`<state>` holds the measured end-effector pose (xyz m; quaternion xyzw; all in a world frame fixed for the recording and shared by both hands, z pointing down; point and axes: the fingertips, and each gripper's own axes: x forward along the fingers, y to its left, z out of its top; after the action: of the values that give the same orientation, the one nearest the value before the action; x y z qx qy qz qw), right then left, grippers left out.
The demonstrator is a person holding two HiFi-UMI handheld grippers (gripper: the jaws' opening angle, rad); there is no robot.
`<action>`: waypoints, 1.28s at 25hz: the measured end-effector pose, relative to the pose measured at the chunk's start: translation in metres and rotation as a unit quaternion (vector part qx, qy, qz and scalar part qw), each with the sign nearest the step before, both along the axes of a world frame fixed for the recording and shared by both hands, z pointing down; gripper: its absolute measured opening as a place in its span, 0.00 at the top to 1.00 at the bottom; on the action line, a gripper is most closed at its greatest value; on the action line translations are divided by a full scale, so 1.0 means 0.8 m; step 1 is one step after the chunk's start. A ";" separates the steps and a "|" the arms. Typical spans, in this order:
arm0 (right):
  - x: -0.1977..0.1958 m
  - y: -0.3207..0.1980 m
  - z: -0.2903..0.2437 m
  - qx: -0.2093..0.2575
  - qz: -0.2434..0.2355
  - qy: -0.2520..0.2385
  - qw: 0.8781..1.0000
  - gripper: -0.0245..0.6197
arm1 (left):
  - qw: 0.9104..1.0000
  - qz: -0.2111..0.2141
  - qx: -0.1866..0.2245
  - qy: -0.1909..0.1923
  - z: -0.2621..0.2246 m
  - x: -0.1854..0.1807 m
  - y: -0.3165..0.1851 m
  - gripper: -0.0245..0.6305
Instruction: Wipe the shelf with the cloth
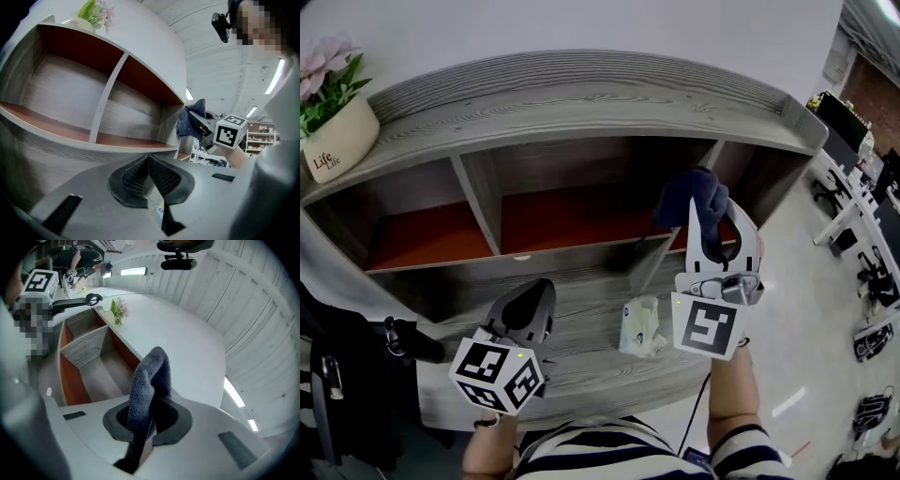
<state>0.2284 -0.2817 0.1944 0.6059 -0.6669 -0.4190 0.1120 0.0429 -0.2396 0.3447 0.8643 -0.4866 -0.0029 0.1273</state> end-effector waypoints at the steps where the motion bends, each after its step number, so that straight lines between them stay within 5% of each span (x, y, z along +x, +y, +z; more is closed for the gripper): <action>1: 0.002 0.001 -0.008 0.009 0.000 -0.006 1.000 0.89 | 1.000 -0.001 0.000 0.000 0.000 -0.001 0.000 0.93; 17: 0.028 -0.026 -0.043 0.044 0.012 -0.072 0.996 0.89 | 1.000 -0.003 0.004 0.001 -0.002 -0.004 0.003 0.94; 32: 0.031 -0.028 0.023 -0.016 0.023 -0.072 0.997 0.89 | 1.000 -0.003 0.004 0.004 -0.002 -0.005 0.007 0.94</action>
<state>0.2536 -0.3043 0.2130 0.6481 -0.6656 -0.3604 0.0833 0.0388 -0.2338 0.3430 0.8632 -0.4890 -0.0084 0.1254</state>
